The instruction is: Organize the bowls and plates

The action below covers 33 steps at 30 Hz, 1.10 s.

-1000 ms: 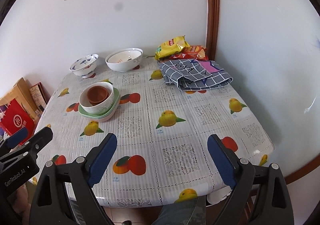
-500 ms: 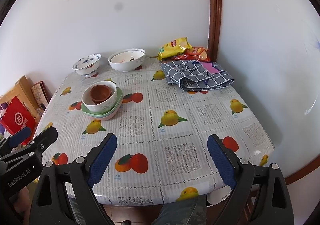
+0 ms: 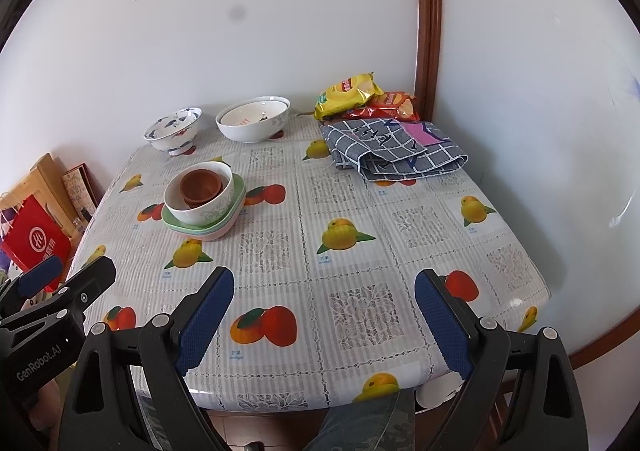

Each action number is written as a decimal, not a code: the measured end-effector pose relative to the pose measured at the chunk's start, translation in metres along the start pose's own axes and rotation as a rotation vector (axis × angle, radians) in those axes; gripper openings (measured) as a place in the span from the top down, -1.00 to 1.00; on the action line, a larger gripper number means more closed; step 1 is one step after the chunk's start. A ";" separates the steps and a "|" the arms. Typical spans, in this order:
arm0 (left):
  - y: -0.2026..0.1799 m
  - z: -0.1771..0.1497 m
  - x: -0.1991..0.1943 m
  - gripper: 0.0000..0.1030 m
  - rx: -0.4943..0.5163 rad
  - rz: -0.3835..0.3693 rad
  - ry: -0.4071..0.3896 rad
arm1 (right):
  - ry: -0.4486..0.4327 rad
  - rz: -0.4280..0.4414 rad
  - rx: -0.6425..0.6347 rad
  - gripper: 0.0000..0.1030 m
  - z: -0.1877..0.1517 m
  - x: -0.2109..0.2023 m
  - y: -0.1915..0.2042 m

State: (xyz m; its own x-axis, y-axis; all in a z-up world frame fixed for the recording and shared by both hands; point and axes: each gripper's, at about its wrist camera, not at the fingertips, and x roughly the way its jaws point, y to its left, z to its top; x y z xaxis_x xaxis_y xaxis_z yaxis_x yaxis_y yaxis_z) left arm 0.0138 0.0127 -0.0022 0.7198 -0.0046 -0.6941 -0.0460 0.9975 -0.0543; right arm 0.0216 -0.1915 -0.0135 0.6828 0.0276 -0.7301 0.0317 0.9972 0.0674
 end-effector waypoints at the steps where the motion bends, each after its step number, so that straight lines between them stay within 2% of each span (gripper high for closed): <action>1: 0.000 0.000 0.000 -0.74 -0.001 0.000 0.001 | 0.000 0.001 -0.001 -0.77 0.000 0.000 0.000; 33: 0.001 -0.003 0.000 -0.74 -0.002 0.001 0.001 | -0.005 0.002 0.012 -0.77 -0.002 -0.002 -0.002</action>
State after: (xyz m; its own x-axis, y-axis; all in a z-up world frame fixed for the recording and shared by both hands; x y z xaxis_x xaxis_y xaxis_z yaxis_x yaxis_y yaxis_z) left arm 0.0118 0.0130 -0.0040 0.7190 -0.0033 -0.6950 -0.0483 0.9973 -0.0546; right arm 0.0191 -0.1936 -0.0133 0.6868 0.0290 -0.7262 0.0391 0.9963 0.0768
